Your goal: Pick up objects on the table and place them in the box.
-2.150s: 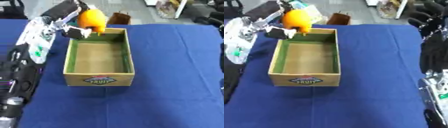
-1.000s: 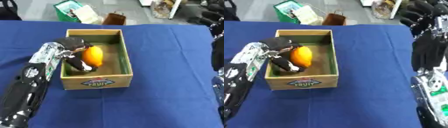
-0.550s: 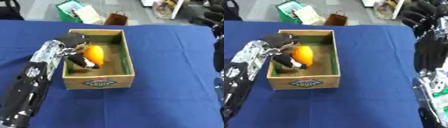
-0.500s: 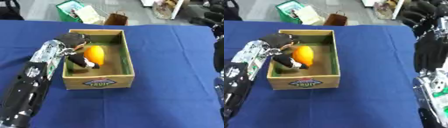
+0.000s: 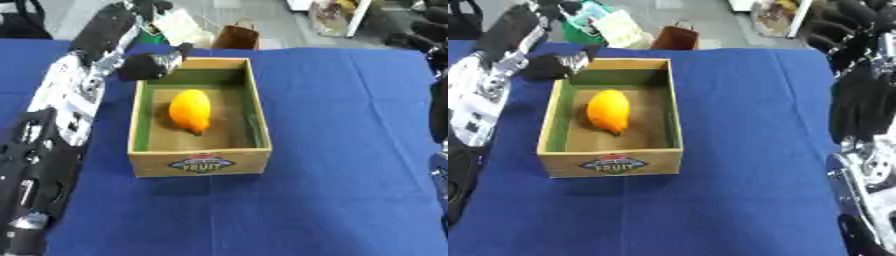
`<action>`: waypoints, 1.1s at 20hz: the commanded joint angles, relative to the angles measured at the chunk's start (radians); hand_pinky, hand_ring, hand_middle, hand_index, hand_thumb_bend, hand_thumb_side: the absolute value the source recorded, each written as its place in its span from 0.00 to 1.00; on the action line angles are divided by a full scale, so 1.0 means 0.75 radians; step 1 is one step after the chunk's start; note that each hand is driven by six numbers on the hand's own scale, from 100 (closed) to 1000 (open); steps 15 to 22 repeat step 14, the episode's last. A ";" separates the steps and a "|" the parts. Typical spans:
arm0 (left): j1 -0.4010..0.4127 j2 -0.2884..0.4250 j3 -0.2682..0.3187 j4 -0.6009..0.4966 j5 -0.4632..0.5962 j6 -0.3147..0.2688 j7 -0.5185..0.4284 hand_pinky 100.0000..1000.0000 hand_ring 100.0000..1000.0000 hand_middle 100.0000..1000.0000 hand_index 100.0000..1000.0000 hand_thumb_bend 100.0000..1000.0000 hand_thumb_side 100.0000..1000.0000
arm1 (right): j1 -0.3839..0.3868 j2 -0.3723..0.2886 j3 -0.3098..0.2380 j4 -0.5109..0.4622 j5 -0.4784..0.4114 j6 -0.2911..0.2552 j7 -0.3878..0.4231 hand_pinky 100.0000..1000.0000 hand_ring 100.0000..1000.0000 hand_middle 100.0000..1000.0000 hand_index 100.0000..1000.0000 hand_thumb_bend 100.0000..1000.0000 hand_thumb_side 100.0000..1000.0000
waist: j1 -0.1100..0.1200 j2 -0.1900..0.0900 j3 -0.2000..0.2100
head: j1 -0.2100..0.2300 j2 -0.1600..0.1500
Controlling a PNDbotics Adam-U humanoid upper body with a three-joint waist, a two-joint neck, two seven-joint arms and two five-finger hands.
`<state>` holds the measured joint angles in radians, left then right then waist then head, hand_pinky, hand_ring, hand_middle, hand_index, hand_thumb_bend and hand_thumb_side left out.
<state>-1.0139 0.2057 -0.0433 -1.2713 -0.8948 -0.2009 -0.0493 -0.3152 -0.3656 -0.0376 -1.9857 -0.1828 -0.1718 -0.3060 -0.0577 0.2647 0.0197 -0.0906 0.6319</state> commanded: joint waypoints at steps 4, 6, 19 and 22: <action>0.008 0.110 0.072 -0.250 0.453 0.130 0.039 0.51 0.64 0.61 0.81 0.11 0.78 | -0.001 -0.031 -0.020 -0.019 0.006 -0.001 -0.013 0.74 0.73 0.69 0.79 0.00 1.00 | 0.002 -0.029 0.009 | -0.019 0.003; 0.043 0.137 0.100 -0.342 0.561 0.191 0.073 0.51 0.63 0.59 0.80 0.09 0.78 | 0.000 -0.031 -0.023 -0.019 0.008 -0.003 -0.017 0.74 0.73 0.69 0.79 0.00 1.00 | 0.001 -0.029 0.015 | -0.026 0.003; 0.307 0.155 0.241 -0.656 0.783 0.335 0.197 0.45 0.53 0.50 0.72 0.00 0.81 | 0.005 -0.032 -0.038 -0.019 0.017 -0.008 -0.036 0.74 0.73 0.69 0.79 0.00 1.00 | -0.008 -0.022 0.050 | -0.031 0.013; 0.307 0.155 0.241 -0.656 0.783 0.335 0.197 0.45 0.53 0.50 0.72 0.00 0.81 | 0.005 -0.032 -0.038 -0.019 0.017 -0.008 -0.036 0.74 0.73 0.69 0.79 0.00 1.00 | -0.008 -0.022 0.050 | -0.031 0.013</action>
